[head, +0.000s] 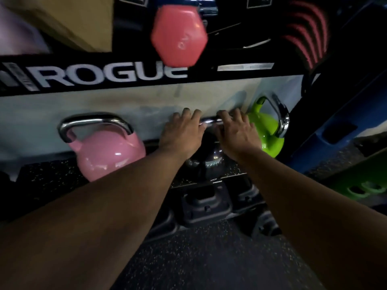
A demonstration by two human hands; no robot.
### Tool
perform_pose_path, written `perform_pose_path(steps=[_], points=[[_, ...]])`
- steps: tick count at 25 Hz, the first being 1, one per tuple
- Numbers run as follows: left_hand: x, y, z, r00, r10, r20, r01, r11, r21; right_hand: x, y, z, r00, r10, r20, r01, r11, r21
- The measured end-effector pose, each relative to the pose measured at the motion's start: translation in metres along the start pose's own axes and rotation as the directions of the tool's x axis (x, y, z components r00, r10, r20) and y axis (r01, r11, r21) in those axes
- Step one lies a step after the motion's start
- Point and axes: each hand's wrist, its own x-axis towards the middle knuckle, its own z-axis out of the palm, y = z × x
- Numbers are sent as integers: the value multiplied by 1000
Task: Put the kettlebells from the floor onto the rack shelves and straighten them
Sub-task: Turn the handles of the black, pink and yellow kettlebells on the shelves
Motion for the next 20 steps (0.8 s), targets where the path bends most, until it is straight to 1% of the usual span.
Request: perform_pose_path(steps=[2, 5, 7, 10, 12, 14, 15, 16, 17, 19, 20], points=[[7, 12, 18, 999, -44, 18, 44, 998, -35, 7, 16, 6, 998, -44, 34, 42, 998, 56], [8, 18, 41, 989, -131, -71, 123, 987, -102, 18, 27, 17, 993, -67, 94, 45, 973, 226], [9, 17, 48, 980, -160, -121, 143, 980, -139, 21, 31, 24, 992, -90, 92, 59, 952, 299], [7, 16, 54, 962, -253, -99, 220, 939, -264, 23, 36, 30, 990, -93, 103, 46, 921, 387], [3, 31, 60, 914, -397, -77, 351, 873, -340, 23, 38, 29, 987, -87, 133, 19, 895, 445], [0, 57, 65, 832, -554, -26, 478, 740, -473, 26, 41, 26, 982, -101, 160, 16, 888, 460], [3, 65, 66, 800, -601, 11, 507, 664, -549, 29, 41, 24, 977, -104, 184, 9, 890, 457], [9, 65, 67, 782, -622, 32, 509, 610, -607, 32, 41, 22, 972, -96, 213, -12, 890, 457], [13, 58, 67, 789, -613, 31, 489, 598, -635, 33, 39, 19, 971, -71, 227, -43, 887, 461], [24, 31, 66, 866, -499, 6, 378, 649, -661, 24, 32, 20, 985, -19, 169, -66, 874, 481], [31, 20, 65, 890, -455, 31, 344, 625, -701, 15, 29, 22, 991, 6, 134, -72, 866, 495]])
